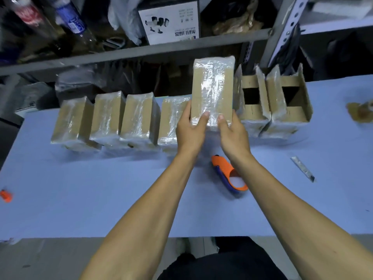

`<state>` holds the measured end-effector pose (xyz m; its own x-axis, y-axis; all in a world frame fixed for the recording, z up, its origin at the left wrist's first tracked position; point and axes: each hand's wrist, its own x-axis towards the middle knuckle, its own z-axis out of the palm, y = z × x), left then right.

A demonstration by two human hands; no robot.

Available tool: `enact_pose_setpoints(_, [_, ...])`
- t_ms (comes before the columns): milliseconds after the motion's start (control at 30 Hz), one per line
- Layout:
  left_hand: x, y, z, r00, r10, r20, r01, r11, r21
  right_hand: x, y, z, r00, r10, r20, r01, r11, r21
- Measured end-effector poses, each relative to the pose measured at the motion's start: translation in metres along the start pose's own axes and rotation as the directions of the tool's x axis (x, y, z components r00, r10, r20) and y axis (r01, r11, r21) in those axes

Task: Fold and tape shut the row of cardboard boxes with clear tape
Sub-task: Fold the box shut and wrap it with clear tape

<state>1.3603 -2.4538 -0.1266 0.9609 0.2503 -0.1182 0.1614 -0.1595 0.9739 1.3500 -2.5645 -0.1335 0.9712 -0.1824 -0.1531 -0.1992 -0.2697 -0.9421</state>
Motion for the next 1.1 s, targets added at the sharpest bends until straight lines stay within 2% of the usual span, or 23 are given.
enact_pose_setpoints(100, [-0.020,0.002,-0.018,0.999,0.016,0.032,-0.014,0.998,-0.058,-0.032,-0.014,0.006,0.999,-0.038,-0.038,0.038,0.999,-0.007])
enact_pose_setpoints(233, [-0.053,-0.005,-0.044,0.994,0.023,0.110,-0.008,0.991,-0.133,-0.081,-0.015,0.018,0.996,-0.010,-0.091,0.007,1.000,-0.030])
enact_pose_setpoints(400, [-0.085,-0.018,-0.068,0.971,-0.013,0.240,0.079,0.960,-0.268,-0.137,-0.005,0.031,0.974,0.047,-0.221,-0.053,0.998,-0.023])
enact_pose_setpoints(600, [-0.113,-0.037,-0.092,0.946,-0.055,0.319,0.140,0.959,-0.247,-0.177,0.012,0.040,0.956,0.086,-0.280,-0.108,0.992,-0.062])
enact_pose_setpoints(800, [-0.139,-0.064,-0.120,0.958,-0.102,0.267,0.149,0.975,-0.164,-0.204,0.033,0.061,0.981,0.099,-0.170,-0.115,0.989,-0.089])
enact_pose_setpoints(967, [-0.164,-0.093,-0.131,0.947,-0.125,0.297,0.156,0.984,-0.086,-0.229,0.063,0.070,0.983,0.156,-0.093,-0.174,0.955,-0.239])
enact_pose_setpoints(1100, [-0.172,-0.114,-0.144,0.944,-0.130,0.302,0.167,0.981,-0.099,-0.235,0.073,0.072,0.986,0.160,-0.050,-0.168,0.948,-0.270])
